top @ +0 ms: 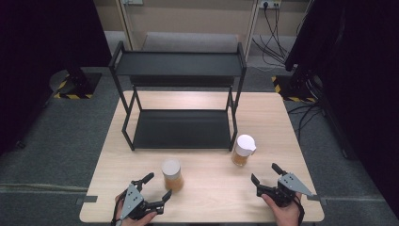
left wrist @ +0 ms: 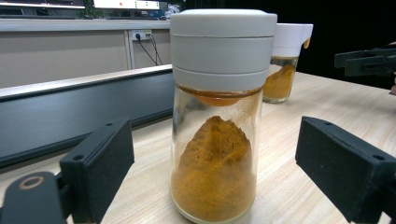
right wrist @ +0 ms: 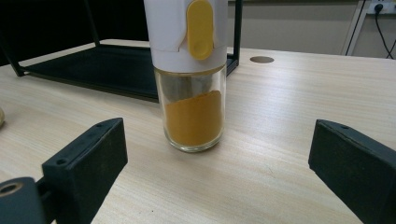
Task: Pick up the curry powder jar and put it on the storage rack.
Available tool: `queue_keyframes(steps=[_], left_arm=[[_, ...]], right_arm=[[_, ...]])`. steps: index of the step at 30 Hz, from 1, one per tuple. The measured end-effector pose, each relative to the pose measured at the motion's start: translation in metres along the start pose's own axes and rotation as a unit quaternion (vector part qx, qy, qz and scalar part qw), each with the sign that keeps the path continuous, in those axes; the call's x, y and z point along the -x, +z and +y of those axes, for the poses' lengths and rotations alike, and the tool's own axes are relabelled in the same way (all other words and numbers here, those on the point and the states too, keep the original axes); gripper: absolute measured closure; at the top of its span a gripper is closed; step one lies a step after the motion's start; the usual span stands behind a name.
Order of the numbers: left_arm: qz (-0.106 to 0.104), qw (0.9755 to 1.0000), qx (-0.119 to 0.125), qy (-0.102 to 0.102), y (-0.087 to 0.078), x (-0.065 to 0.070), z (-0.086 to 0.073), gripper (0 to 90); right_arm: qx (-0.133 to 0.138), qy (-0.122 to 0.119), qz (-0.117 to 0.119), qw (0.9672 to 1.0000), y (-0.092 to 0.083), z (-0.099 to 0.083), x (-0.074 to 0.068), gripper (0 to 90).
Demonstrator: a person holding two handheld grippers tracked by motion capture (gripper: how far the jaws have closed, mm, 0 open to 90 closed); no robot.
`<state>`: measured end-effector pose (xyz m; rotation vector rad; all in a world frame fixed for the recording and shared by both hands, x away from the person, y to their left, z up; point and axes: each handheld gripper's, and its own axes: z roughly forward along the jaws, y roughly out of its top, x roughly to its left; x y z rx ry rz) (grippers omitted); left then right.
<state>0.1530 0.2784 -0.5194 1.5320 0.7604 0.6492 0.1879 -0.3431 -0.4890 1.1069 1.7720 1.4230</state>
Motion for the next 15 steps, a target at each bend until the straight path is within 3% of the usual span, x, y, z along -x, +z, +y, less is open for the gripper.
queue_keyframes(steps=[15], left_arm=[[-0.017,0.9997,0.015,0.012,0.0092,0.0010,0.0096,11.9]], right_arm=[[-0.002,0.001,0.003,1.0000,0.0004,0.0007,0.0015,5.0]])
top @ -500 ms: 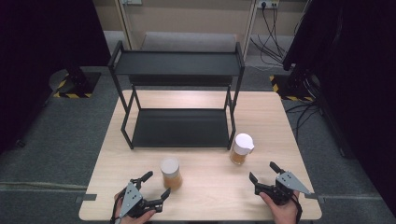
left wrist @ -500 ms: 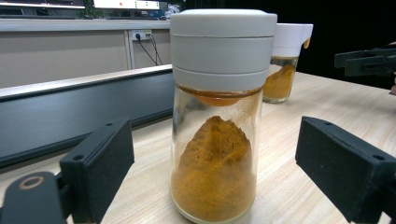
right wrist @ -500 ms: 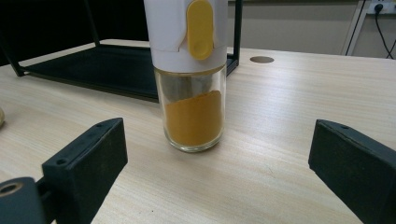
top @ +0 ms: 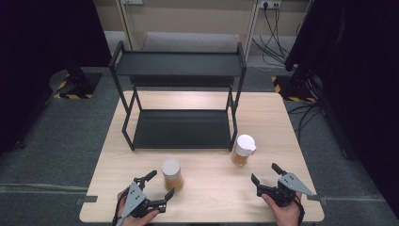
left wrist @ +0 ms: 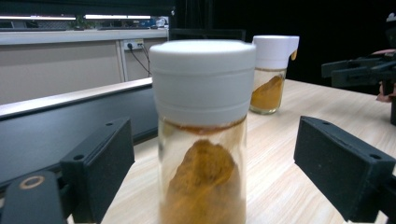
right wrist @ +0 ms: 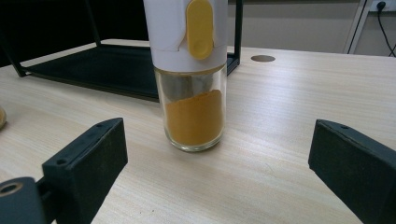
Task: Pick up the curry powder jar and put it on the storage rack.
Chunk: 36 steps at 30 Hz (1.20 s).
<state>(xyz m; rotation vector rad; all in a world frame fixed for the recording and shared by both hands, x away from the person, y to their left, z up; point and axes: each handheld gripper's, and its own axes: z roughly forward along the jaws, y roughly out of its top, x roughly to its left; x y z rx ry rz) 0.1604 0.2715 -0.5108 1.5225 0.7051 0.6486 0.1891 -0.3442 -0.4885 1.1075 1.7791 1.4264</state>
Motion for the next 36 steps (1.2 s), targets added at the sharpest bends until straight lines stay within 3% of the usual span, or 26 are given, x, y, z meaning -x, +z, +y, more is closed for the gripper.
queue_keyframes(steps=[10,19,36], left_arm=[[-0.007,0.9999,0.015,-0.001,0.011,-0.003,0.010,15.7],[-0.006,0.9999,0.009,0.003,0.025,-0.005,0.015,20.7],[-0.001,1.0000,0.003,0.009,0.029,-0.008,0.017,32.6]], right_arm=[[0.000,0.000,0.000,1.0000,0.000,0.000,0.000,5.0],[0.002,0.000,0.000,1.0000,0.000,-0.001,0.000,5.1],[0.000,-0.004,0.001,1.0000,0.000,0.000,-0.001,5.2]])
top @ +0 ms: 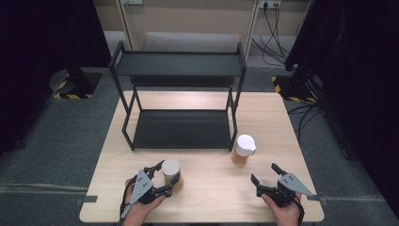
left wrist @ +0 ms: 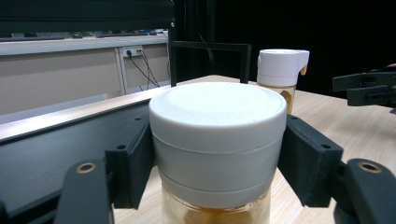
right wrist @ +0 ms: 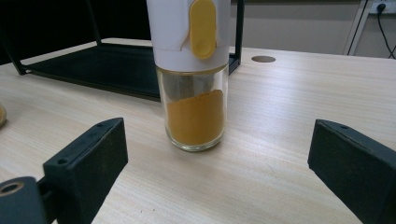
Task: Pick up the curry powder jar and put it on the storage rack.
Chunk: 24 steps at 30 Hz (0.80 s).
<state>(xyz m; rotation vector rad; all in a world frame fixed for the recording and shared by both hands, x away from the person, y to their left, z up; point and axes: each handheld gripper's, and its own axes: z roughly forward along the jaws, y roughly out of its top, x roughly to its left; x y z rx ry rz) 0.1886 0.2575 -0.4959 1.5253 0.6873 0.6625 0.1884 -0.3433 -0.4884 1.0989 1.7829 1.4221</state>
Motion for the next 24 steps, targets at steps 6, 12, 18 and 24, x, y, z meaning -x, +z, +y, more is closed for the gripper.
queue_keyframes(steps=[6,12,18,24], left_arm=[[0.003,1.0000,-0.003,-0.003,0.000,0.002,0.002,33.2],[0.001,1.0000,-0.006,-0.004,0.000,0.003,0.004,33.3],[0.004,0.9999,-0.008,-0.007,0.001,0.006,0.008,33.3],[0.015,0.9999,-0.003,-0.006,0.000,0.009,0.014,33.3]], right_arm=[[0.001,0.002,-0.001,1.0000,0.000,0.000,0.000,5.2],[0.000,0.002,0.000,1.0000,0.000,0.000,0.000,5.2],[0.001,0.005,0.000,1.0000,0.000,0.000,0.001,5.2],[0.001,0.006,0.000,1.0000,0.000,0.000,0.001,5.2]])
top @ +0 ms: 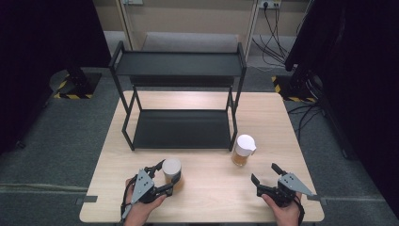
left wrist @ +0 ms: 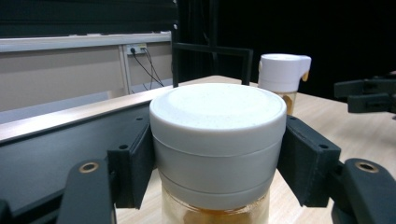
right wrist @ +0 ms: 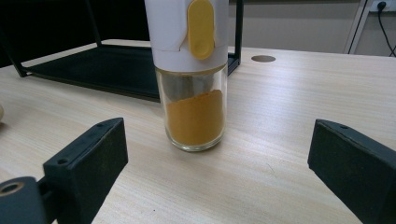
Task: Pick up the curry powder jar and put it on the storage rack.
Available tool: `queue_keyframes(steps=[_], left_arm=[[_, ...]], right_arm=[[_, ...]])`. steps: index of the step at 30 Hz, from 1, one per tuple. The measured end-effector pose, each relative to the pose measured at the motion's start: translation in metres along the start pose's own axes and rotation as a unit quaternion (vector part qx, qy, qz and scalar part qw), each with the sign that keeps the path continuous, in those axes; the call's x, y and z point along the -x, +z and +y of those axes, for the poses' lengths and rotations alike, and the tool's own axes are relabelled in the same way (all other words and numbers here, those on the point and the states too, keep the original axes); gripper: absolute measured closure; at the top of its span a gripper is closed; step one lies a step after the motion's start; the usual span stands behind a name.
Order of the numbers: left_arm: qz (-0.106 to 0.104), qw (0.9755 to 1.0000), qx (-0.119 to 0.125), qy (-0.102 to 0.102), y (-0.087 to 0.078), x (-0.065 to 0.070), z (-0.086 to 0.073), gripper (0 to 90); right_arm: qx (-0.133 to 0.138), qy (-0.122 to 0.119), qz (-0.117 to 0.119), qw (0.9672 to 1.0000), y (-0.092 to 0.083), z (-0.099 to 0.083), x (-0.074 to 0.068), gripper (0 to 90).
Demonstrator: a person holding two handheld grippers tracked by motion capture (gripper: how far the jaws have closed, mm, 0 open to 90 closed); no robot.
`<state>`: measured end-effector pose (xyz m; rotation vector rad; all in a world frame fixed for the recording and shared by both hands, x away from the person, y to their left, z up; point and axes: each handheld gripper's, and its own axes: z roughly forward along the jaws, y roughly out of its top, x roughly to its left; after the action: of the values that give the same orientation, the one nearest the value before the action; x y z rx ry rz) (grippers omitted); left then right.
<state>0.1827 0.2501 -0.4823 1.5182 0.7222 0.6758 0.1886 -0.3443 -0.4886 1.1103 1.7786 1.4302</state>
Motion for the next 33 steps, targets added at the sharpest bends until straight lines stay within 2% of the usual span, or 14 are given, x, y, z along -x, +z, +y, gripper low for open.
queue_keyframes(steps=[16,33], left_arm=[[0.042,0.9990,0.015,0.007,-0.003,0.003,0.022,33.3],[0.084,0.9951,0.053,-0.004,-0.002,0.004,0.048,33.4]], right_arm=[[0.001,0.000,-0.001,1.0000,0.000,0.000,0.000,5.2],[0.001,0.001,-0.001,1.0000,0.000,0.000,0.000,5.2]])
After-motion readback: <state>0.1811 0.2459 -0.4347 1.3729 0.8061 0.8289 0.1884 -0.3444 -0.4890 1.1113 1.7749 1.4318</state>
